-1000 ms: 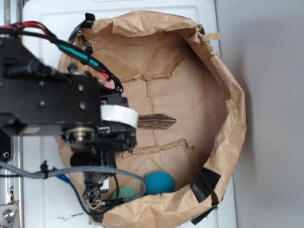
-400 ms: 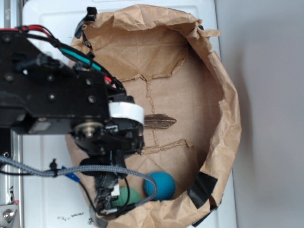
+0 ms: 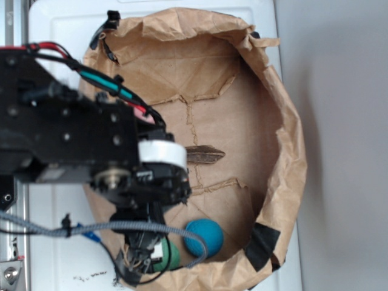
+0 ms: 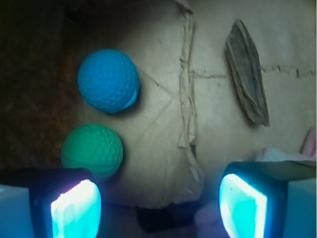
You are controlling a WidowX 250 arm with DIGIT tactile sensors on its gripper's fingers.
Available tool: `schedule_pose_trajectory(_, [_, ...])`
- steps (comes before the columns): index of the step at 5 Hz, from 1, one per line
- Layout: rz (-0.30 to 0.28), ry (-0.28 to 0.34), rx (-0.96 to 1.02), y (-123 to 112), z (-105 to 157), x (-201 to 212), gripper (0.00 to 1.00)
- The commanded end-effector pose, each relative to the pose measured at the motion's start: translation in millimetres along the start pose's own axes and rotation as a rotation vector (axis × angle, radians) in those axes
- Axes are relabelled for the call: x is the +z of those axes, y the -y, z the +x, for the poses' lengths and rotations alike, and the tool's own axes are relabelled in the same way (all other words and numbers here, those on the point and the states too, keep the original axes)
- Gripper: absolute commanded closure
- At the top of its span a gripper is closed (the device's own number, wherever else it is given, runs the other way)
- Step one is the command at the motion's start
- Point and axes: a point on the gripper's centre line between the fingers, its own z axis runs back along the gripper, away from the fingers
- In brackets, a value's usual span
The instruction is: Grab the green ball.
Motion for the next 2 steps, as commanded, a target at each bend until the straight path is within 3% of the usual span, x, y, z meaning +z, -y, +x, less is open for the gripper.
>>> schedule_pose_trajectory(1, [0.028,0.09,-0.004,7,19,-2,0.0])
schedule_pose_trajectory(2, [0.028,0.07,0.013,10,31,-8,0.0])
